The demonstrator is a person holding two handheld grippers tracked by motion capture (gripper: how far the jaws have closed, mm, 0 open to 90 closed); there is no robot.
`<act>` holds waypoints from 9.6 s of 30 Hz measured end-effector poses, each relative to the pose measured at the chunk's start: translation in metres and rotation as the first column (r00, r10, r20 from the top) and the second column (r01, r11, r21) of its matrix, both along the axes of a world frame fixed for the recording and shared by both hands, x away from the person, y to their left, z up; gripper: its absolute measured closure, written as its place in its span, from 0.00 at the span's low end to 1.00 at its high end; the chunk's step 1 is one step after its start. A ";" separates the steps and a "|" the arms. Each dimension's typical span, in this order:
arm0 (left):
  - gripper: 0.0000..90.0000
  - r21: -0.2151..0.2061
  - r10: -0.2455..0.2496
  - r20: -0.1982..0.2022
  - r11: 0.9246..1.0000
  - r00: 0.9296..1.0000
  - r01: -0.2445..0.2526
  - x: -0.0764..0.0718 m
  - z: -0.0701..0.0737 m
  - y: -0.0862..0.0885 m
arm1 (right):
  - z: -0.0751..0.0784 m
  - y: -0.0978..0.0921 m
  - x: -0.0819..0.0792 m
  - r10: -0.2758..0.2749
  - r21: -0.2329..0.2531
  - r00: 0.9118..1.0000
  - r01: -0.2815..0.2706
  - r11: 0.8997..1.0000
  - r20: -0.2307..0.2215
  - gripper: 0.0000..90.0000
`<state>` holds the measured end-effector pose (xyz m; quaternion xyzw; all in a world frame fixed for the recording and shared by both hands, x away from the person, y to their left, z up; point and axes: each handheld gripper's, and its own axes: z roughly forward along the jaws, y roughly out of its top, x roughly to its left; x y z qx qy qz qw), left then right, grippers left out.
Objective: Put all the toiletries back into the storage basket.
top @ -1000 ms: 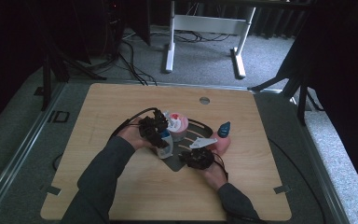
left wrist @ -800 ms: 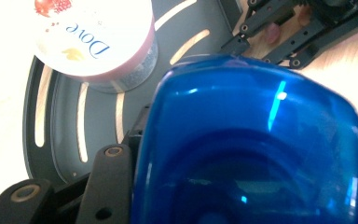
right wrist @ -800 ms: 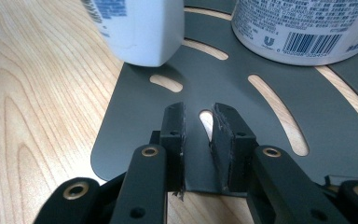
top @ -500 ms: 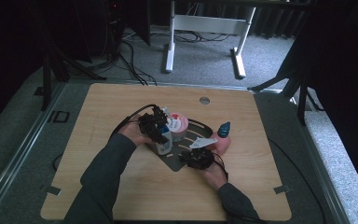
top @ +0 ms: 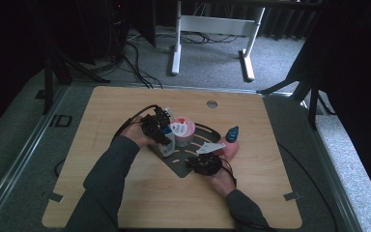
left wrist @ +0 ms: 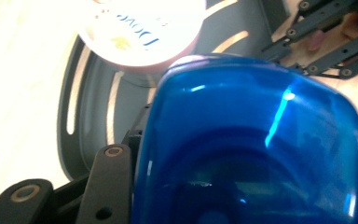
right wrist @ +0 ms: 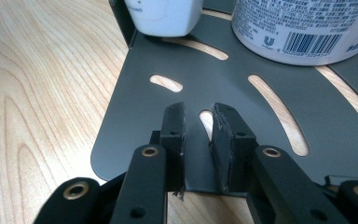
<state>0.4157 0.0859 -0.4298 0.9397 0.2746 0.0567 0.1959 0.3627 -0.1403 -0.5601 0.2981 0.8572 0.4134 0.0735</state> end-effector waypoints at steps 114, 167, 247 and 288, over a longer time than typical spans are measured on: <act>0.61 -0.097 0.270 0.095 0.960 0.958 -0.261 0.065 -0.019 0.007 | 0.000 0.000 0.000 0.000 -0.001 1.000 0.000 1.000 -0.001 0.84; 0.52 -0.075 0.283 0.165 0.959 0.945 -0.274 0.026 0.000 0.038 | 0.000 0.000 -0.001 -0.001 0.001 1.000 0.001 1.000 0.000 0.84; 0.68 -0.229 0.174 0.103 0.962 0.979 -0.147 -0.046 -0.095 -0.023 | 0.040 -0.043 -0.027 -0.055 -0.199 0.998 0.057 0.978 0.015 0.67; 0.65 -0.229 0.184 0.121 0.961 0.976 -0.153 -0.055 -0.113 -0.029 | 0.075 -0.116 -0.038 -0.149 -0.245 0.988 0.153 0.957 0.035 0.63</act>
